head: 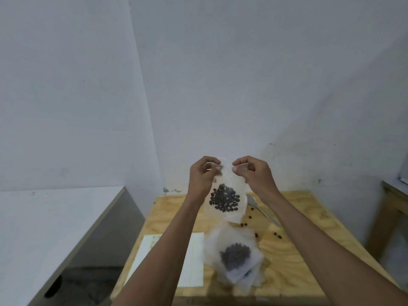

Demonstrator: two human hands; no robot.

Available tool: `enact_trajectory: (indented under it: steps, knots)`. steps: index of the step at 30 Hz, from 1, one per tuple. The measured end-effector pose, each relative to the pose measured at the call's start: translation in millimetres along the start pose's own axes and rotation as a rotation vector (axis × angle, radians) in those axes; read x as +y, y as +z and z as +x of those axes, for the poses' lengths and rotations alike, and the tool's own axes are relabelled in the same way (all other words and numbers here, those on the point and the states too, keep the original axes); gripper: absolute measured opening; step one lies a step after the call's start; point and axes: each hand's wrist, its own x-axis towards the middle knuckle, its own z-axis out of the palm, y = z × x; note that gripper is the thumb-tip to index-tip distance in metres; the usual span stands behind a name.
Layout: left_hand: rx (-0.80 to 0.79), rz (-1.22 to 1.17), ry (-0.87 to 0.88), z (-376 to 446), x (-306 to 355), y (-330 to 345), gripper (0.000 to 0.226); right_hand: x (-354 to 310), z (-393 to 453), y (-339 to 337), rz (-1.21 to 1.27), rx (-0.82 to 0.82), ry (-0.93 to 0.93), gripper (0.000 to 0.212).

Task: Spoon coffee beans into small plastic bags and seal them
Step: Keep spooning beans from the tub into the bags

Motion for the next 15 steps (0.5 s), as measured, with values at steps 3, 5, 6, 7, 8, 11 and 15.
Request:
enact_trajectory:
  steps: [3, 5, 6, 7, 8, 11, 15]
  knots:
    - [-0.02, -0.033, -0.04, -7.0, 1.7, 5.4, 0.006, -3.7, -5.8, 0.3, 0.018, 0.03, -0.018, 0.011]
    - [-0.009, -0.055, -0.051, -11.3, 2.2, 9.0, 0.009, -4.1, -8.4, 0.5, 0.017, 0.032, -0.018, 0.012]
    - [0.009, -0.071, -0.049, -12.6, 2.0, 10.7, 0.012, -4.1, -9.1, 1.0, 0.015, 0.035, -0.014, 0.012]
    - [0.026, -0.084, -0.044, -13.8, 1.6, 12.1, 0.014, -4.0, -9.4, 1.6, 0.016, 0.04, -0.011, 0.012]
    - [0.038, -0.095, -0.039, -15.4, 1.2, 13.3, 0.015, -3.8, -10.4, 2.3, 0.023, 0.044, -0.009, 0.012]
    - [0.056, -0.113, -0.038, -19.5, 0.0, 14.8, 0.015, -3.7, -14.1, 3.8, 0.055, 0.053, 0.003, 0.01]
    - [0.075, -0.134, -0.065, -22.9, -2.2, 12.7, 0.014, -2.4, -16.2, 2.3, 0.116, 0.047, 0.06, 0.011]
